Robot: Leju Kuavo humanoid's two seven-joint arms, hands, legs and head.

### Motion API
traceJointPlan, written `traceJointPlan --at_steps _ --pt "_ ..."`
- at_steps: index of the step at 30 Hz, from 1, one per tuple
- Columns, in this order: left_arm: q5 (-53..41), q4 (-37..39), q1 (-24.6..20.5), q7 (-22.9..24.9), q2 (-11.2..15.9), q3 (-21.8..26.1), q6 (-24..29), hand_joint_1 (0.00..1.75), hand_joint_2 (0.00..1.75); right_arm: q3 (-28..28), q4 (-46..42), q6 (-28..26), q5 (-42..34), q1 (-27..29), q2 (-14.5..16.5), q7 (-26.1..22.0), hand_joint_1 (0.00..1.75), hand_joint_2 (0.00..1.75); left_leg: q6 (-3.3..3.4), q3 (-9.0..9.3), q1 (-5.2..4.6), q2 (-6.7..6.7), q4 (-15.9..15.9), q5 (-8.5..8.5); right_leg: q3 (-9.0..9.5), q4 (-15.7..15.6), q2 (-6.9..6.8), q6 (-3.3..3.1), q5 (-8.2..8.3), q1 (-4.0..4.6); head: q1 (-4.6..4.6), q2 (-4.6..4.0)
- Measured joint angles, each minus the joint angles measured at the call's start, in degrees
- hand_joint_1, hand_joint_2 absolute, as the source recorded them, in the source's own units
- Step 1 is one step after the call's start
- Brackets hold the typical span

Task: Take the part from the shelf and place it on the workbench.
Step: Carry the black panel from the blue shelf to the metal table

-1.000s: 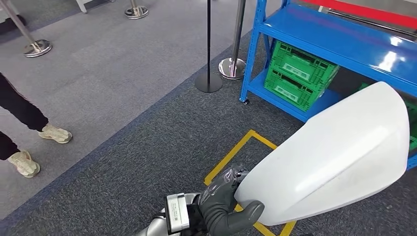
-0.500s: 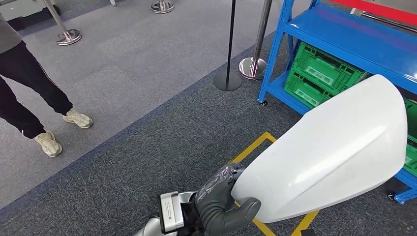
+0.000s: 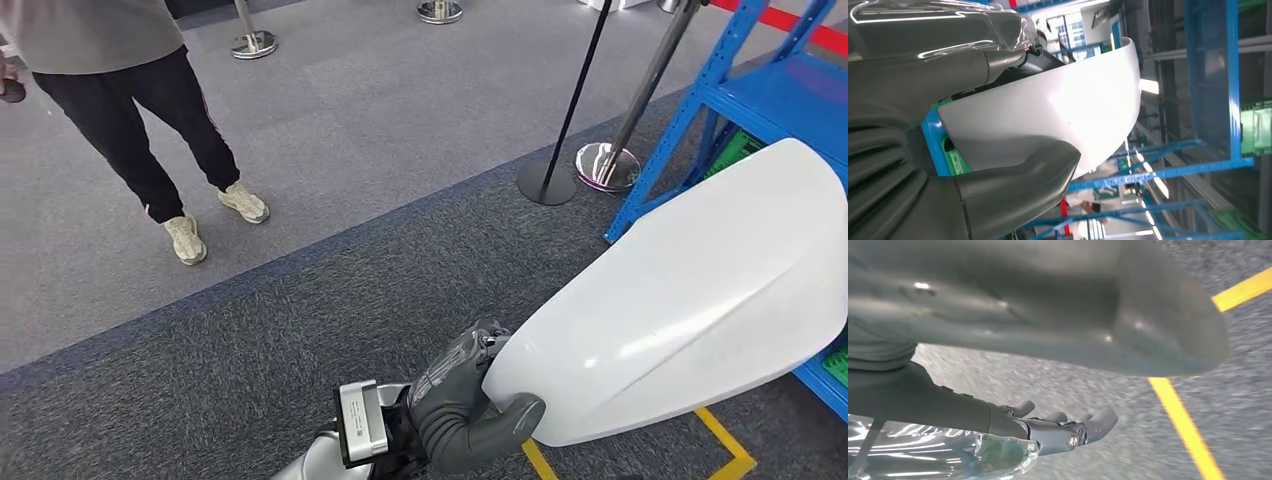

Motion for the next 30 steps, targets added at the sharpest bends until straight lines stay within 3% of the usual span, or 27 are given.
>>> traceJointPlan --at_steps 2,4,6,8,10,11,12,13,15,17,19,21,23,25,26,27,28,30 --pt "-0.1 0.0 0.0 0.1 0.0 0.0 0.2 1.75 1.75 0.0 0.0 0.1 0.1 -0.1 0.0 -0.1 0.00 0.00 -0.60 -0.61 0.03 -1.17 0.4 -0.05 0.89 -2.0 1.27 -0.26 0.09 0.02 0.04 0.00" --pt "-0.1 0.0 0.0 0.1 0.1 0.0 0.4 1.75 1.75 0.0 0.0 0.1 0.2 -0.2 0.1 -0.2 0.00 0.00 -1.11 -1.05 0.20 -1.61 0.4 0.09 1.03 -2.2 0.12 -0.94 0.31 0.19 -0.11 -0.01" --pt "-0.1 0.0 -0.1 0.1 0.1 0.0 0.6 1.75 1.75 0.0 0.0 0.1 0.2 -0.3 0.1 -0.3 0.00 0.00 -1.63 -2.30 0.12 1.04 2.5 -1.19 1.20 -2.3 -1.15 -1.63 0.46 0.17 -0.57 -0.01" --pt "-0.1 0.0 -0.1 0.1 0.1 0.0 0.6 1.75 1.75 -0.1 0.0 0.1 0.1 -0.2 0.1 -0.4 0.00 0.00 -2.03 -5.84 0.14 4.47 9.4 -4.61 1.23 -2.4 -2.67 -2.08 0.37 0.32 -1.16 -0.01" --pt "-0.2 0.0 -0.1 0.1 0.2 0.0 0.6 1.75 1.75 -0.1 0.0 0.1 0.1 -0.1 0.0 -0.4 0.00 0.00 -2.21 -9.72 0.39 5.35 16.6 -7.07 1.22 -2.4 -4.38 -2.22 0.25 0.49 -1.40 -0.01" --pt "-0.2 0.0 -0.1 0.2 0.3 0.0 0.6 1.75 1.75 -0.1 0.0 0.1 0.1 -0.1 0.0 -0.4 0.00 0.00 -2.22 -10.35 0.48 5.42 17.6 -6.81 1.25 -2.4 -5.17 -2.23 0.18 0.53 -1.48 -0.01" --pt "-0.3 0.0 -0.1 0.2 0.3 0.0 0.6 1.75 1.75 -0.1 0.0 0.1 0.1 -0.2 0.0 -0.4 0.00 0.00 -2.16 -9.60 0.53 5.58 15.9 -5.44 1.35 -2.4 -5.90 -2.19 0.09 0.55 -1.55 -0.01" --pt "-0.3 -0.1 -0.1 0.2 0.3 0.0 0.6 1.75 1.75 -0.1 0.0 0.1 0.1 -0.3 0.0 -0.4 0.00 0.00 -2.02 -7.69 0.52 6.10 12.1 -3.47 1.51 -2.4 -6.57 -2.11 -0.04 0.57 -1.63 -0.01" --pt "-0.4 -0.1 -0.1 0.2 0.2 0.0 0.6 1.75 1.75 -0.1 0.0 0.1 0.1 -0.3 0.1 -0.4 0.00 0.00 -1.57 -3.22 0.05 8.80 3.8 -0.58 1.92 -2.4 -7.68 -1.72 -0.38 0.69 -1.77 -0.01" --pt "-0.4 -0.2 -0.2 0.3 0.1 0.0 0.6 1.75 1.75 -0.1 0.0 0.1 0.1 -0.3 0.2 -0.4 0.00 0.00 -1.11 -1.50 -0.61 10.21 0.5 -0.13 2.25 -2.5 -8.62 -1.14 -0.65 0.73 -1.77 -0.01" --pt "-0.4 -0.3 -0.2 0.3 0.1 0.0 0.6 1.75 1.75 -0.1 0.0 0.1 0.1 -0.4 0.3 -0.3 0.00 0.00 -0.52 -1.35 -0.77 8.84 0.1 0.07 2.64 -2.8 -9.56 -0.47 -0.83 0.54 -1.80 0.00" --pt "-0.5 -0.4 -0.2 0.4 0.0 0.1 0.6 1.75 1.75 -0.1 0.0 0.1 0.0 -0.5 0.5 -0.3 0.00 0.00 0.16 -0.76 -0.46 7.53 -0.5 0.46 2.46 -1.6 -8.13 0.01 -2.07 0.39 -1.65 0.00" --pt "-0.5 -0.5 -0.3 0.4 -0.2 0.0 0.6 1.75 1.75 -0.1 -0.1 0.2 0.0 -0.4 0.5 -0.2 0.00 0.00 0.61 -0.40 -0.24 6.18 -0.8 0.64 -0.16 4.5 -5.09 0.13 -5.24 0.39 -1.02 -0.01" --pt "-0.5 -0.5 -0.2 0.5 -0.2 0.0 0.6 1.75 1.75 -0.1 -0.1 0.2 0.0 -0.1 0.3 -0.1 0.00 0.00 0.78 -0.37 -0.27 4.44 -0.8 0.63 -4.28 12.2 -3.64 0.14 -7.88 0.52 -0.41 -0.01" --pt "-0.5 -0.5 -0.1 0.5 -0.2 0.0 0.6 1.75 1.75 -0.1 -0.1 0.2 0.1 0.0 0.3 -0.1 0.00 0.00 0.79 -0.32 -0.27 3.50 -0.7 0.61 -5.52 14.0 -3.40 0.09 -7.79 0.56 -0.25 -0.01" --pt "-0.5 -0.5 -0.1 0.6 -0.2 0.0 0.6 1.75 1.75 -0.1 -0.1 0.2 0.1 0.1 0.3 -0.1 0.00 0.00 0.75 -0.22 -0.24 2.60 -0.7 0.58 -5.63 13.2 -3.27 0.01 -6.47 0.56 -0.12 -0.01" --pt "-0.5 -0.5 0.0 0.6 -0.2 0.0 0.6 1.75 1.75 -0.1 -0.1 0.2 0.1 0.0 0.2 -0.1 0.00 0.00 0.63 -0.11 -0.17 1.72 -0.6 0.49 -4.63 10.1 -2.96 -0.06 -4.20 0.51 -0.04 -0.01" --pt "-0.5 -0.5 -0.1 0.6 -0.2 0.0 0.6 1.75 1.75 -0.1 -0.1 0.2 0.2 -0.1 0.2 -0.1 0.00 0.00 0.13 -0.16 -0.05 0.11 0.1 0.11 -1.48 2.0 -0.91 -0.05 -0.24 0.22 0.15 -0.01"
